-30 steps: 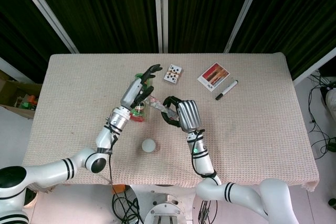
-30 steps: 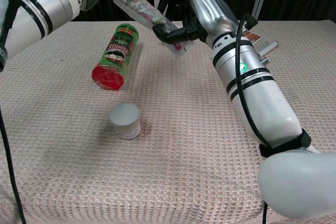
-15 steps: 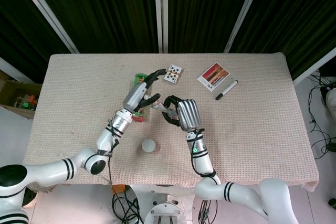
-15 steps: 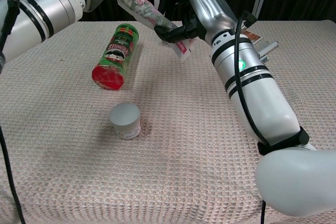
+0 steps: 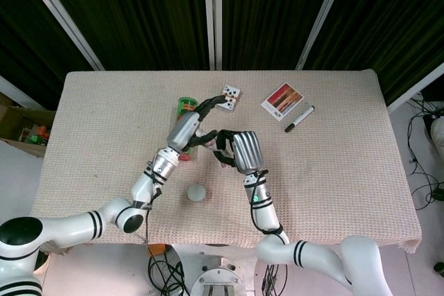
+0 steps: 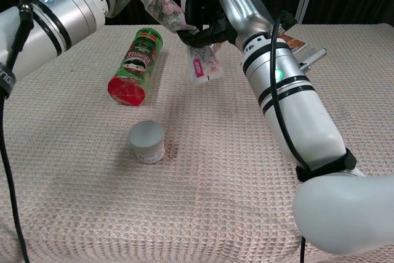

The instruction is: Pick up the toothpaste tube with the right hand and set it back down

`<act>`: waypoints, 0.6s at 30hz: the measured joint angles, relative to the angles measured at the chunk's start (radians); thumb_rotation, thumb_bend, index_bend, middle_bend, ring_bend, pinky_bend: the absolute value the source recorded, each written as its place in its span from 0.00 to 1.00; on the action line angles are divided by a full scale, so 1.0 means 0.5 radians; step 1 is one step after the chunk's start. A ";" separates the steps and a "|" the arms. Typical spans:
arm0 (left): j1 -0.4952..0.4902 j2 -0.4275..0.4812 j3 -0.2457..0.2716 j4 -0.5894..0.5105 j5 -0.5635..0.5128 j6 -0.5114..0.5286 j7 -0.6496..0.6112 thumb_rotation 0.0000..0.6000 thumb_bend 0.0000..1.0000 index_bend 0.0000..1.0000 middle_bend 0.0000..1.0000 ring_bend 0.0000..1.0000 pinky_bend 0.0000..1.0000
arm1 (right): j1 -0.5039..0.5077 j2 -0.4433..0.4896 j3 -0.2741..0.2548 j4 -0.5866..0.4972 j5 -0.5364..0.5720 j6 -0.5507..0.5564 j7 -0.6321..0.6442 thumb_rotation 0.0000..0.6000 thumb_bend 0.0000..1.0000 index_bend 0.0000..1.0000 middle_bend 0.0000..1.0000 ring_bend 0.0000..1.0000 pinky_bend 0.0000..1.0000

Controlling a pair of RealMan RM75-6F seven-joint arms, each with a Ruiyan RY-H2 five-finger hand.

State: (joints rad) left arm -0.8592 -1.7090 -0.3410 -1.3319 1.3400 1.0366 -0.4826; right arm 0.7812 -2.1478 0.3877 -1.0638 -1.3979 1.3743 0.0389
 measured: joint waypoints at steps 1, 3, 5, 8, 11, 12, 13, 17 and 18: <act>0.003 0.003 0.000 -0.001 -0.001 0.004 -0.003 0.00 0.00 0.07 0.14 0.08 0.17 | -0.005 0.003 -0.001 0.000 0.001 0.002 0.002 1.00 0.54 1.00 0.87 0.79 0.92; 0.010 0.012 -0.001 -0.006 -0.004 0.015 -0.006 0.00 0.00 0.07 0.14 0.08 0.17 | -0.019 0.012 -0.006 -0.001 0.005 0.004 0.008 1.00 0.54 1.00 0.87 0.79 0.92; 0.021 0.024 -0.004 -0.010 -0.008 0.031 -0.007 0.00 0.00 0.07 0.14 0.08 0.17 | -0.036 0.024 -0.017 -0.004 0.007 0.006 0.017 1.00 0.54 1.00 0.87 0.79 0.92; 0.047 0.049 -0.020 -0.012 -0.028 0.068 -0.012 0.00 0.00 0.07 0.14 0.08 0.17 | -0.075 0.055 -0.043 -0.019 0.006 0.015 0.038 1.00 0.54 1.00 0.87 0.79 0.92; 0.088 0.091 -0.043 -0.009 -0.069 0.106 -0.020 0.00 0.00 0.07 0.14 0.08 0.17 | -0.125 0.107 -0.077 -0.048 0.003 0.022 0.067 1.00 0.54 1.00 0.87 0.79 0.92; 0.102 0.105 -0.048 -0.010 -0.081 0.113 -0.023 0.00 0.00 0.07 0.14 0.08 0.17 | -0.142 0.127 -0.089 -0.058 0.002 0.023 0.074 1.00 0.54 1.00 0.87 0.79 0.92; 0.117 0.120 -0.052 -0.011 -0.092 0.121 -0.027 0.00 0.00 0.07 0.14 0.08 0.17 | -0.164 0.156 -0.108 -0.072 0.001 0.023 0.082 1.00 0.54 1.00 0.87 0.79 0.92; 0.197 0.177 -0.055 -0.015 -0.136 0.167 -0.041 0.00 0.00 0.07 0.14 0.08 0.17 | -0.237 0.266 -0.182 -0.111 -0.009 0.011 0.095 1.00 0.55 1.00 0.87 0.79 0.92; 0.217 0.187 -0.052 -0.014 -0.144 0.176 -0.046 0.00 0.00 0.07 0.14 0.08 0.17 | -0.256 0.292 -0.200 -0.117 -0.011 0.007 0.098 1.00 0.55 1.00 0.87 0.79 0.92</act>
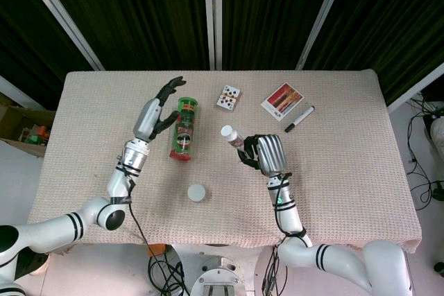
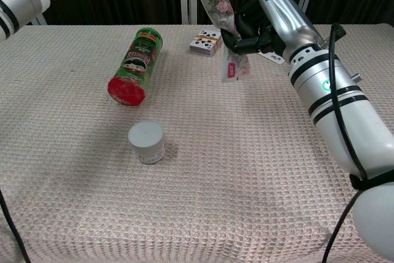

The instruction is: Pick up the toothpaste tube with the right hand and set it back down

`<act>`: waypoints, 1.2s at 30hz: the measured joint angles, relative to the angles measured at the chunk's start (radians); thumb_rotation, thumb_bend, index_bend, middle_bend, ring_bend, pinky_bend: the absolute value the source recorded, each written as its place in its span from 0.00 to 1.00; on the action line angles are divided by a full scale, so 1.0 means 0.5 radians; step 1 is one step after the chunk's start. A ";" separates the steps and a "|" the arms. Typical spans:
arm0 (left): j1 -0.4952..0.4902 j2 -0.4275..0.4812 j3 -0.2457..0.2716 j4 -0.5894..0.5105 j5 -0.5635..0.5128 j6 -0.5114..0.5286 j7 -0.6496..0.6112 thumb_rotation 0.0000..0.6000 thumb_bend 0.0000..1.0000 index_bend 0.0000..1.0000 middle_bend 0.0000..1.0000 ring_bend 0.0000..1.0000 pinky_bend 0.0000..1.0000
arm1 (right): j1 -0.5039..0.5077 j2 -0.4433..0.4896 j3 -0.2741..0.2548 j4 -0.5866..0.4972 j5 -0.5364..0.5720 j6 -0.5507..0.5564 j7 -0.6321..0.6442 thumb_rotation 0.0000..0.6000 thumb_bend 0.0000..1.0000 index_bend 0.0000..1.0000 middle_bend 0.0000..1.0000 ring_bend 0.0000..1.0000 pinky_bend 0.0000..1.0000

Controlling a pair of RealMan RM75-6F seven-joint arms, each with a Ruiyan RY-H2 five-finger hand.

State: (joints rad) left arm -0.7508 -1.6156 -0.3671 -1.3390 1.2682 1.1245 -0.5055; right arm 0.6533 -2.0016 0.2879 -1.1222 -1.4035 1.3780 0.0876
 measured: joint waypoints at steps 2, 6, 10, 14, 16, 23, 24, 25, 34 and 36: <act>0.048 0.025 0.013 0.004 -0.016 0.021 -0.011 0.00 0.00 0.07 0.14 0.08 0.17 | -0.039 0.062 -0.042 -0.012 -0.006 -0.014 0.007 1.00 0.55 1.00 0.87 0.79 0.92; 0.143 0.070 0.052 0.025 -0.042 0.053 -0.031 0.00 0.00 0.07 0.14 0.08 0.17 | -0.087 0.192 -0.118 -0.042 -0.019 -0.074 0.009 1.00 0.55 1.00 0.87 0.79 0.92; 0.229 0.101 0.093 0.064 -0.066 0.082 -0.042 0.00 0.00 0.07 0.14 0.08 0.17 | -0.108 0.341 -0.168 -0.121 0.010 -0.229 -0.024 1.00 0.54 1.00 0.87 0.79 0.92; 0.305 0.113 0.129 0.114 -0.085 0.098 -0.074 0.00 0.00 0.07 0.14 0.08 0.17 | -0.102 0.483 -0.192 -0.246 0.126 -0.477 -0.154 1.00 0.49 0.96 0.81 0.76 0.88; 0.329 0.115 0.141 0.131 -0.087 0.100 -0.091 0.00 0.00 0.07 0.14 0.08 0.17 | -0.089 0.534 -0.201 -0.305 0.202 -0.601 -0.250 1.00 0.35 0.70 0.60 0.52 0.63; 0.387 0.142 0.147 0.144 -0.064 0.154 -0.098 0.00 0.00 0.07 0.14 0.08 0.17 | -0.051 0.607 -0.197 -0.447 0.428 -0.784 -0.469 1.00 0.04 0.00 0.00 0.00 0.00; 0.395 0.149 0.146 0.141 -0.059 0.170 -0.088 0.00 0.00 0.07 0.14 0.08 0.17 | -0.057 0.608 -0.192 -0.449 0.417 -0.754 -0.459 1.00 0.03 0.00 0.00 0.00 0.00; 0.403 0.157 0.145 0.137 -0.054 0.186 -0.075 0.00 0.00 0.07 0.14 0.08 0.17 | -0.065 0.611 -0.189 -0.451 0.403 -0.724 -0.448 1.00 0.03 0.00 0.00 0.00 0.00; 0.542 0.253 0.212 0.081 -0.016 0.361 0.253 0.00 0.00 0.07 0.14 0.08 0.17 | -0.306 0.762 -0.215 -0.588 0.336 -0.334 -0.409 1.00 0.03 0.00 0.00 0.00 0.00; 0.598 0.281 0.253 0.060 -0.005 0.418 0.378 0.00 0.00 0.07 0.14 0.08 0.17 | -0.406 0.804 -0.231 -0.610 0.346 -0.209 -0.429 1.00 0.03 0.00 0.00 0.00 0.00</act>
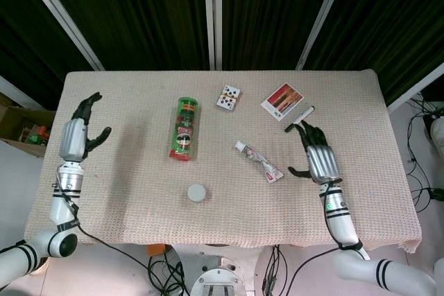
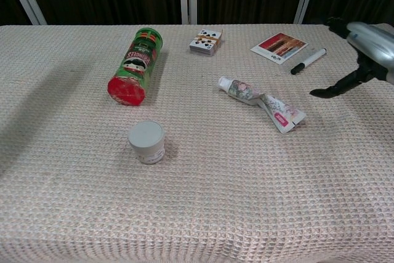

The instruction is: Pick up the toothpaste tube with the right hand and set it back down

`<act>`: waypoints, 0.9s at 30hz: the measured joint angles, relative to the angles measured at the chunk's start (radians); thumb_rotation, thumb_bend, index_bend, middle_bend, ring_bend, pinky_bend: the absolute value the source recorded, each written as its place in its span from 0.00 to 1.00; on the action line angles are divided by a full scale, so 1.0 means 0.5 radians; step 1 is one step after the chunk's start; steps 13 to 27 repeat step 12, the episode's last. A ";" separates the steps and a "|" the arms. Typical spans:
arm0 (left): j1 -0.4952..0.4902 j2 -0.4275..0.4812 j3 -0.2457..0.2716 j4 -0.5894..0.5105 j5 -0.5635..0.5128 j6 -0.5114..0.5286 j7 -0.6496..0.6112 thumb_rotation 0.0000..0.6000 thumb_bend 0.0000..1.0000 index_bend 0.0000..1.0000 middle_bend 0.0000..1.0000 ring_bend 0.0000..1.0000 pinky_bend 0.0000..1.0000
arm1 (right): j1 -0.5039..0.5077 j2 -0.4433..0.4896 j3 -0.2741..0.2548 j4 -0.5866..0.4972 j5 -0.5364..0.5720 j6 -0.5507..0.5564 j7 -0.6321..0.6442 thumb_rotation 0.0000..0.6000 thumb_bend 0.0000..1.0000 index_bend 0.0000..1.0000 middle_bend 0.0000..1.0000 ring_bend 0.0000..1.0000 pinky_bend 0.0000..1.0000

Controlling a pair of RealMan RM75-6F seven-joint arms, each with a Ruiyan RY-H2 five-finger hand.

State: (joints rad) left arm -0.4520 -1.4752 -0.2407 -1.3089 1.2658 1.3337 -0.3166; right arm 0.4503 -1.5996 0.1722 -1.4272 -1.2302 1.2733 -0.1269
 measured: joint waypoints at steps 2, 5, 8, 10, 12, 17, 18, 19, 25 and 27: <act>0.064 0.031 0.053 -0.030 0.011 0.052 0.125 0.00 0.00 0.07 0.14 0.08 0.17 | -0.112 0.037 -0.013 -0.011 0.036 0.120 -0.022 1.00 0.03 0.00 0.00 0.00 0.00; 0.152 0.082 0.138 -0.094 0.020 0.103 0.311 0.00 0.00 0.07 0.12 0.08 0.17 | -0.274 0.086 -0.035 -0.015 0.102 0.257 -0.022 1.00 0.03 0.00 0.00 0.00 0.00; 0.238 0.137 0.229 -0.181 0.020 0.138 0.514 0.00 0.00 0.07 0.12 0.08 0.17 | -0.411 0.131 -0.071 -0.002 0.143 0.331 0.014 1.00 0.03 0.00 0.00 0.00 0.00; 0.292 0.168 0.287 -0.234 0.023 0.161 0.636 0.00 0.00 0.07 0.12 0.08 0.17 | -0.470 0.153 -0.104 0.014 0.148 0.348 0.048 1.00 0.04 0.00 0.00 0.00 0.00; 0.358 0.200 0.356 -0.286 0.034 0.196 0.764 0.00 0.00 0.07 0.12 0.08 0.17 | -0.511 0.173 -0.146 0.031 0.129 0.352 0.085 1.00 0.05 0.00 0.00 0.00 0.00; 0.358 0.200 0.356 -0.286 0.034 0.196 0.764 0.00 0.00 0.07 0.12 0.08 0.17 | -0.511 0.173 -0.146 0.031 0.129 0.352 0.085 1.00 0.05 0.00 0.00 0.00 0.00; 0.358 0.200 0.356 -0.286 0.034 0.196 0.764 0.00 0.00 0.07 0.12 0.08 0.17 | -0.511 0.173 -0.146 0.031 0.129 0.352 0.085 1.00 0.05 0.00 0.00 0.00 0.00; 0.358 0.200 0.356 -0.286 0.034 0.196 0.764 0.00 0.00 0.07 0.12 0.08 0.17 | -0.511 0.173 -0.146 0.031 0.129 0.352 0.085 1.00 0.05 0.00 0.00 0.00 0.00; 0.358 0.200 0.356 -0.286 0.034 0.196 0.764 0.00 0.00 0.07 0.12 0.08 0.17 | -0.511 0.173 -0.146 0.031 0.129 0.352 0.085 1.00 0.05 0.00 0.00 0.00 0.00; 0.358 0.200 0.356 -0.286 0.034 0.196 0.764 0.00 0.00 0.07 0.12 0.08 0.17 | -0.511 0.173 -0.146 0.031 0.129 0.352 0.085 1.00 0.05 0.00 0.00 0.00 0.00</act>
